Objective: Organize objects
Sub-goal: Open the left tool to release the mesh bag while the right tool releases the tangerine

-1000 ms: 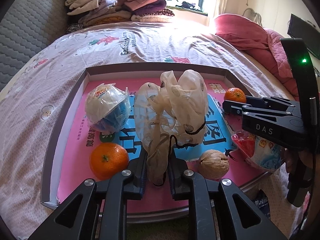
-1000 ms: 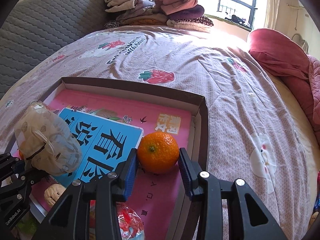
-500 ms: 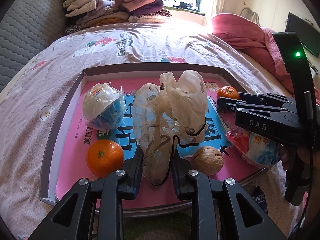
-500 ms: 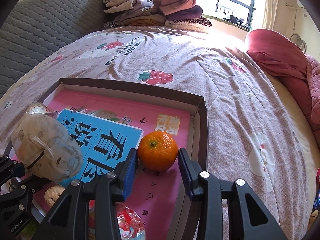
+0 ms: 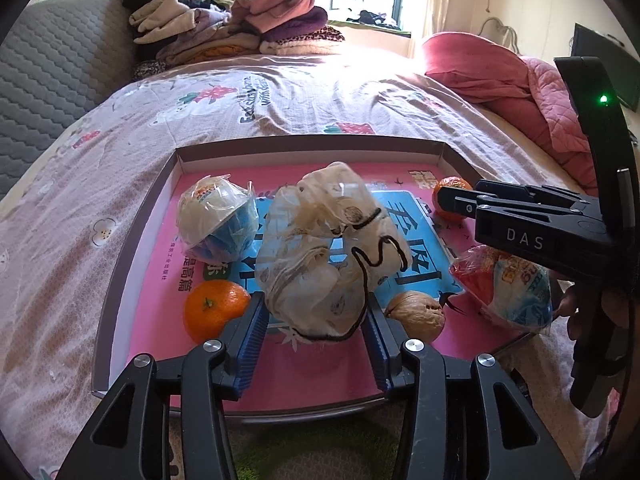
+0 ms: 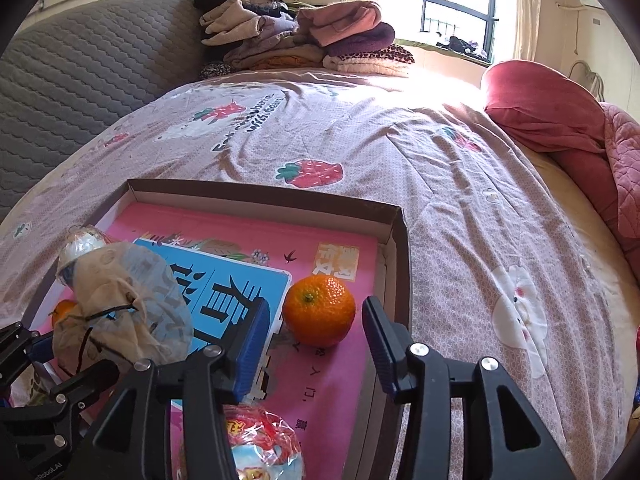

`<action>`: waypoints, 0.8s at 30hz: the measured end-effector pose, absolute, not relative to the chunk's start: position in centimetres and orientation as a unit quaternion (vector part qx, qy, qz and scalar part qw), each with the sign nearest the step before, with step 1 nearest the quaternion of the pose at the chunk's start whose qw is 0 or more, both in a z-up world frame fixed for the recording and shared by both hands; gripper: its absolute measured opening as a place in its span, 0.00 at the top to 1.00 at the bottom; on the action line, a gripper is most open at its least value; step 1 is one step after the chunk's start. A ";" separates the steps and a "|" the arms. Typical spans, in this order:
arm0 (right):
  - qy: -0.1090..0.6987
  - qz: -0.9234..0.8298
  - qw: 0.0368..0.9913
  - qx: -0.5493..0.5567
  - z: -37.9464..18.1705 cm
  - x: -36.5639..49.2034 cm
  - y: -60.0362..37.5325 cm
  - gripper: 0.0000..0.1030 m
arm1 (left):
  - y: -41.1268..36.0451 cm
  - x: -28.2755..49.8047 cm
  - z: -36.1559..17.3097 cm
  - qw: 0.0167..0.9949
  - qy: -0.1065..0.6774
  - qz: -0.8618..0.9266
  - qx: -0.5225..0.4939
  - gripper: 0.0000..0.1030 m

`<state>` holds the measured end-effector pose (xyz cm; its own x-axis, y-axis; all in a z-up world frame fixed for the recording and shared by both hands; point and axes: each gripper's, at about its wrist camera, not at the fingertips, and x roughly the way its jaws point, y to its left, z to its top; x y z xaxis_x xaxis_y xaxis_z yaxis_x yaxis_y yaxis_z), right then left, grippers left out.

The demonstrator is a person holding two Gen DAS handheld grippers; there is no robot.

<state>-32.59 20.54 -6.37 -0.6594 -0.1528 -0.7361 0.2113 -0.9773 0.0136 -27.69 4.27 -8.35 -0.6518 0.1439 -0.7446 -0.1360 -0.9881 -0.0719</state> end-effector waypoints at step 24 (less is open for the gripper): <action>0.013 -0.917 0.105 0.384 -4.7 -30.9 20.7 0.46 | 3.0 -25.8 -6.4 0.063 -0.025 0.919 -0.388 0.35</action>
<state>-30.92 20.74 -4.68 -0.6838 -0.1822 -0.7066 0.2022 -0.9777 0.0565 -25.82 2.96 -6.42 -0.6911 0.1351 -0.7100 -0.0957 -0.9908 -0.0954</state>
